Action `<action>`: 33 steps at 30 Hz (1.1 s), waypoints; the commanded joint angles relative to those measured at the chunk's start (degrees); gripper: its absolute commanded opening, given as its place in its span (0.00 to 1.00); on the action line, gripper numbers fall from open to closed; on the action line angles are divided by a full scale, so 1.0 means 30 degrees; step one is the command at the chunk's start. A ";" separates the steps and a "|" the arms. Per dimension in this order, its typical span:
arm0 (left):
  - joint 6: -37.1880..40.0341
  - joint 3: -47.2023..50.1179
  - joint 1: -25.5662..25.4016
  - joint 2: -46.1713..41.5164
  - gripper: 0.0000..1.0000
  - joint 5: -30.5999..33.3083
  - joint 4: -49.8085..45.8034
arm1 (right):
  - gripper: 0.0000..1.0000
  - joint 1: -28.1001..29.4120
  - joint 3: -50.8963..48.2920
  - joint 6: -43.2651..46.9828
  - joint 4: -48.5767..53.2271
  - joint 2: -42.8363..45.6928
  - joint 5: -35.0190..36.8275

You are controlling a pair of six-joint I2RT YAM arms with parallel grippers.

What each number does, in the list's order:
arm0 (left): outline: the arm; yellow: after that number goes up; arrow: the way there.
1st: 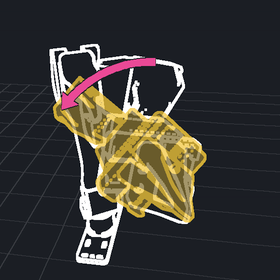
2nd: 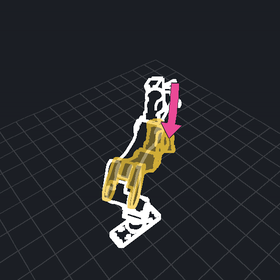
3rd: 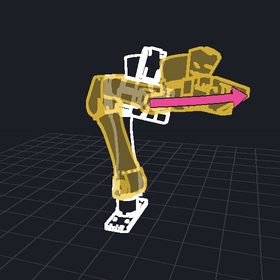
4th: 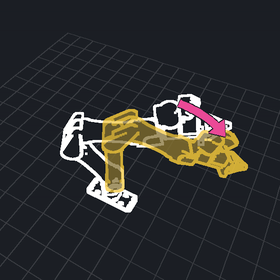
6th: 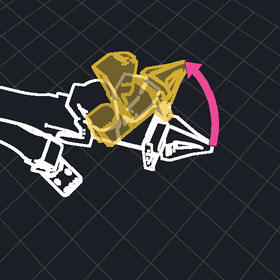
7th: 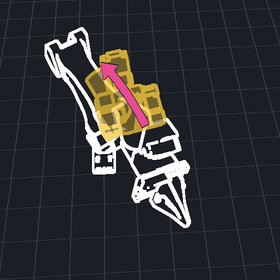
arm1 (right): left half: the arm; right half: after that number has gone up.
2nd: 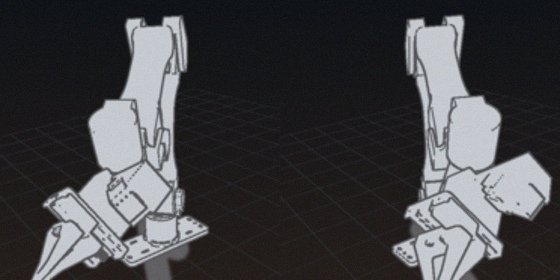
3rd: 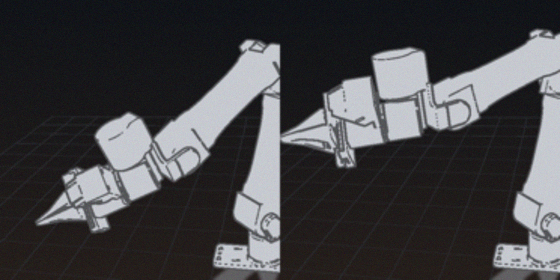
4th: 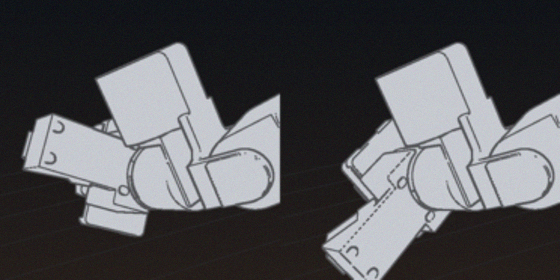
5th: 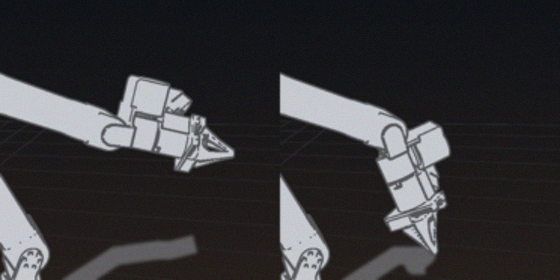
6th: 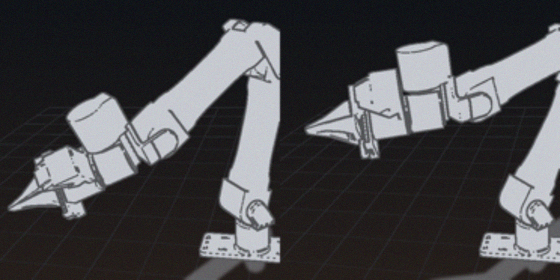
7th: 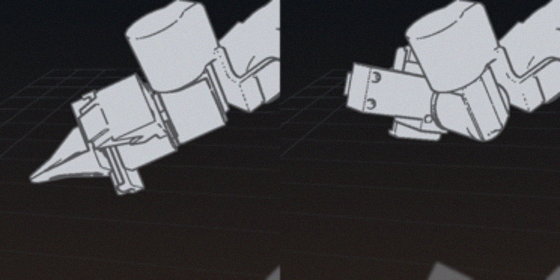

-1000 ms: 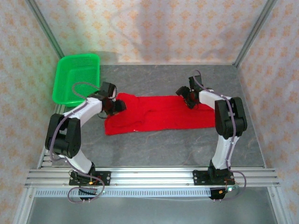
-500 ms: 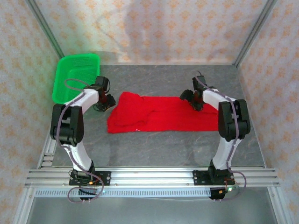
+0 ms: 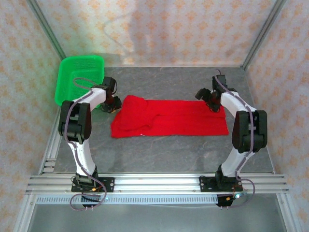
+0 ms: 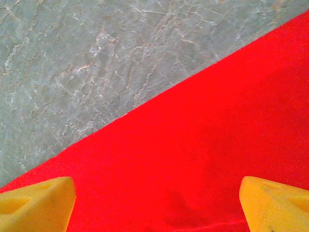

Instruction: Fold and stack the t-shirts

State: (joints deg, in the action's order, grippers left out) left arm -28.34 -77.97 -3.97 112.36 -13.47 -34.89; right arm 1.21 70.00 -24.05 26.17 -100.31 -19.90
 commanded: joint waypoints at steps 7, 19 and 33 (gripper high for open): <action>0.1078 0.0074 -0.0465 0.0195 0.26 -0.1067 -0.0546 | 0.88 -0.0148 -0.0890 0.0600 0.0619 0.0394 0.0432; 0.1148 -0.0319 -0.0491 0.0935 0.17 0.0627 -0.2054 | 0.89 -0.0290 -0.0599 0.0798 0.0847 0.0177 0.0706; 0.1398 -0.1034 -0.0350 0.1264 0.00 0.1185 -0.2504 | 0.87 -0.1342 0.1677 -0.0172 0.2195 -0.3553 0.3030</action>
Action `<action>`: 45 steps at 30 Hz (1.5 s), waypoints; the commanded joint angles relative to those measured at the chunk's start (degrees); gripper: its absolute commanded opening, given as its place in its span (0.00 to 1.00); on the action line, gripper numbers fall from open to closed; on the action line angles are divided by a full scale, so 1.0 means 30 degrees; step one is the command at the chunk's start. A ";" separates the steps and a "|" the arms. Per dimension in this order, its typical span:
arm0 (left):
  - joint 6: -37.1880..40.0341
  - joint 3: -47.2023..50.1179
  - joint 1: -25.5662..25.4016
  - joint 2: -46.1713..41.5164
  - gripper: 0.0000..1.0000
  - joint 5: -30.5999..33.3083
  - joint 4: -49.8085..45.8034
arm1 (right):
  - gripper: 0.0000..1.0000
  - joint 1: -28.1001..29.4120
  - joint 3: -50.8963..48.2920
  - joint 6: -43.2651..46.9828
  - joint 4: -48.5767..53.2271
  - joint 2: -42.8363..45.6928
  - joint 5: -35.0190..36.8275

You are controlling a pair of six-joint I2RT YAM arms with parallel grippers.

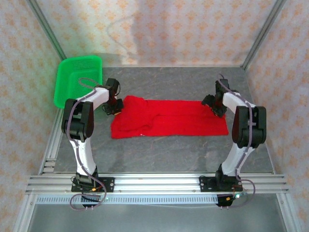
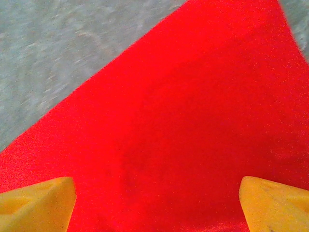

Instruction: Fold and stack the t-shirts

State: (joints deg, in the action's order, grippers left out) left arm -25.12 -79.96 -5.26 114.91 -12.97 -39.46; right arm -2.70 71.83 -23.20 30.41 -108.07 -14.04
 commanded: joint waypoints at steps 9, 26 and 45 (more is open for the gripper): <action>-0.0358 -0.0158 0.0868 -0.0462 0.00 0.2279 -0.0879 | 0.83 -0.0067 0.3569 -0.2786 0.3600 -0.3926 0.4156; -0.3198 0.0787 0.1320 -0.2002 0.00 0.5371 -0.0096 | 0.82 -0.0655 0.1391 -0.4399 0.3005 -0.2791 0.4706; -0.3346 -0.1402 -0.1694 -0.3484 0.23 0.1638 0.0783 | 0.90 -0.0696 0.1441 -0.2093 0.2038 0.0600 0.1136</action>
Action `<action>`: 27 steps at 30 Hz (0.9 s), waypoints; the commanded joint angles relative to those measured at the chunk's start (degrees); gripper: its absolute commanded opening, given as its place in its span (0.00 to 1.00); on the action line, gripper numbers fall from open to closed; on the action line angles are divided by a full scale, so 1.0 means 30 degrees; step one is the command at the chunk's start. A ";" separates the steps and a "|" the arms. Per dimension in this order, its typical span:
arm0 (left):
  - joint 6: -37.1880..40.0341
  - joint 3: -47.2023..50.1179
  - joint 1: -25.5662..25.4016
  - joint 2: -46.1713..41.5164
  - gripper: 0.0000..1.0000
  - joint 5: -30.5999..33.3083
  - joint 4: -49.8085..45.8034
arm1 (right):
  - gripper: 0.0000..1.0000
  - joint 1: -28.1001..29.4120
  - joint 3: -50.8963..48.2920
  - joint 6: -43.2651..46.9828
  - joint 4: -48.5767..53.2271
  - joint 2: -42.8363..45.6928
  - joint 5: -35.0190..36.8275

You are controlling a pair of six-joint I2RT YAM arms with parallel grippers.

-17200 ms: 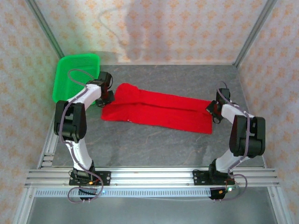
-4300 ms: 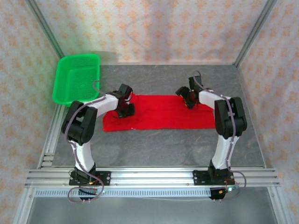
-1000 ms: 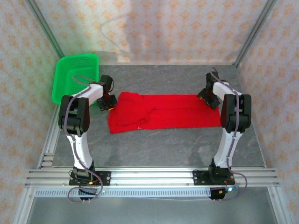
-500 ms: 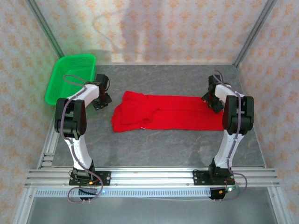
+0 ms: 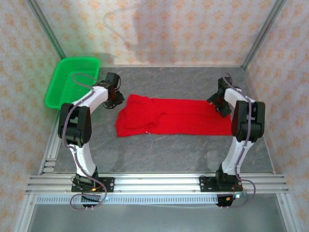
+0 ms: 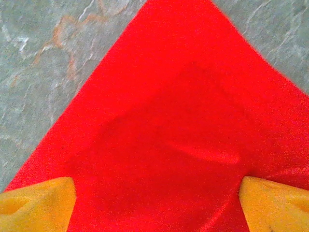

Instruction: Fold and stack the t-shirts

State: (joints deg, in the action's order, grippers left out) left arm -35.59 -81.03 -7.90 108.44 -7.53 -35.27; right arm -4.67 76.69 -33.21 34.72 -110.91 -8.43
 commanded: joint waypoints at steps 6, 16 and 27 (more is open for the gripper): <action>-0.0574 -0.1432 -0.3123 -0.1818 0.31 -0.0591 -0.1504 | 0.92 -0.0076 -0.0003 0.3641 0.1914 0.2369 -0.1308; -0.2319 -0.1619 -0.4266 0.1533 0.31 -0.0983 -0.1229 | 0.91 -0.0096 -0.1297 0.3508 0.0727 0.1262 -0.3481; -0.1396 -0.7417 -0.3973 0.7278 0.29 0.1462 -0.3505 | 0.90 0.0225 -0.5777 0.2277 -0.0572 0.2608 -0.4791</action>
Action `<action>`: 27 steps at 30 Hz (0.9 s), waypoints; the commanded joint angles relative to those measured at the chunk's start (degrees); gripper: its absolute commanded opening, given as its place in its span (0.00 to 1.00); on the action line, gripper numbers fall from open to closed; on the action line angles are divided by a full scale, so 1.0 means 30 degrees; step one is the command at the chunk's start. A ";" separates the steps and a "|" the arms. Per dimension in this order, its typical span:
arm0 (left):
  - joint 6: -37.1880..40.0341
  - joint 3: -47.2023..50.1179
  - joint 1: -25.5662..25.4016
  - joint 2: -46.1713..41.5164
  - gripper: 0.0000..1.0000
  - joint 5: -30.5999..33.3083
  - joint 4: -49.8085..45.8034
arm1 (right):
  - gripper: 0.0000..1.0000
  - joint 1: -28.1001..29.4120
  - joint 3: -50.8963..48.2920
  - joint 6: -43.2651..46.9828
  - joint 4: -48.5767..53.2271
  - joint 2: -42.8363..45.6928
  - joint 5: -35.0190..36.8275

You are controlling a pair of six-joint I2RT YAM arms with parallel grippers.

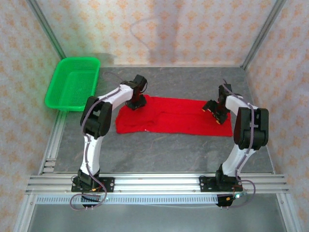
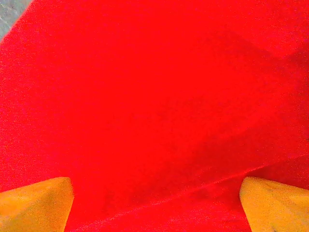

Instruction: Fold and stack the t-shirts

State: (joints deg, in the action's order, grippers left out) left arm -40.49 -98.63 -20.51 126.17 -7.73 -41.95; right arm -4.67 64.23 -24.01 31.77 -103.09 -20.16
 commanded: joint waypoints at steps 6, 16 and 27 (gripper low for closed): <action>0.1021 -0.8126 0.0593 0.5604 0.29 0.2225 -0.3426 | 0.90 0.2699 -0.4170 -0.2984 -0.0066 0.1547 -0.2275; 0.0192 -2.0070 0.1273 1.3163 0.35 -0.1971 -0.2611 | 0.90 0.9492 -0.6732 -1.1544 -0.3002 0.4297 -0.4799; -0.1261 -2.0015 0.3001 0.7069 0.64 -0.5762 0.1200 | 0.91 1.0850 -0.1030 -1.1064 0.1051 0.8334 -0.4745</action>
State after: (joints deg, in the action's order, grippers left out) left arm -43.59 -157.64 -13.69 160.09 -22.13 -40.80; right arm 28.75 55.00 -59.86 28.23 -82.32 -35.75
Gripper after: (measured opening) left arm 0.626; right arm 0.912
